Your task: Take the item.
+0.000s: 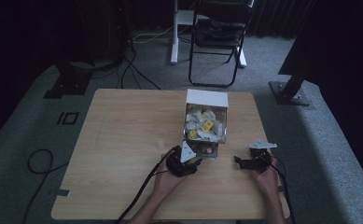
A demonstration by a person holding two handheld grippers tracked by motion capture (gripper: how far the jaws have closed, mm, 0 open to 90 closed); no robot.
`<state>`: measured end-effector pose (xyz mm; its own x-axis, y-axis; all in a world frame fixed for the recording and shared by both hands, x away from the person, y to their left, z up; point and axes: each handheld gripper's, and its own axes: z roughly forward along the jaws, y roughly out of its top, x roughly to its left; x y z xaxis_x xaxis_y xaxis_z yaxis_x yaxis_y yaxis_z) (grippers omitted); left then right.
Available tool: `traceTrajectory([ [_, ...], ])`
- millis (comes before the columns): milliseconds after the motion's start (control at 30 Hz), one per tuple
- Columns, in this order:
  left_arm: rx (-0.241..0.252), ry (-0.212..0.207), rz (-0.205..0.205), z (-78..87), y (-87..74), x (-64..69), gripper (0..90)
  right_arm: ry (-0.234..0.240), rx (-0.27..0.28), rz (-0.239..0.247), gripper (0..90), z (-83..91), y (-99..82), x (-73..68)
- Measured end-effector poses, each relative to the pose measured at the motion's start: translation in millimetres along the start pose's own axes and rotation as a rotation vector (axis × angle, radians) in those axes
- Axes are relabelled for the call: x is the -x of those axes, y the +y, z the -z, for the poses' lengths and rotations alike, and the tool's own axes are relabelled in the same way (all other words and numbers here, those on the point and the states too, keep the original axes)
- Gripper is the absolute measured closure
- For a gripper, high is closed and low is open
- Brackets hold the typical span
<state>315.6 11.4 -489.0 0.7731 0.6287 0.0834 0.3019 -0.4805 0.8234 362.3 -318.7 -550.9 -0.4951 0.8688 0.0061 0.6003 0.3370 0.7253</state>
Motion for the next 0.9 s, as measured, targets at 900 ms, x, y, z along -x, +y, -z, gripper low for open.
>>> traceTrajectory([
  [900, -0.009, -0.040, 0.027, 9.7, -8.8, 12.0, 59.4, 0.000, 0.001, 0.000, 12.7, 0.0, 0.0, 0.1],
])
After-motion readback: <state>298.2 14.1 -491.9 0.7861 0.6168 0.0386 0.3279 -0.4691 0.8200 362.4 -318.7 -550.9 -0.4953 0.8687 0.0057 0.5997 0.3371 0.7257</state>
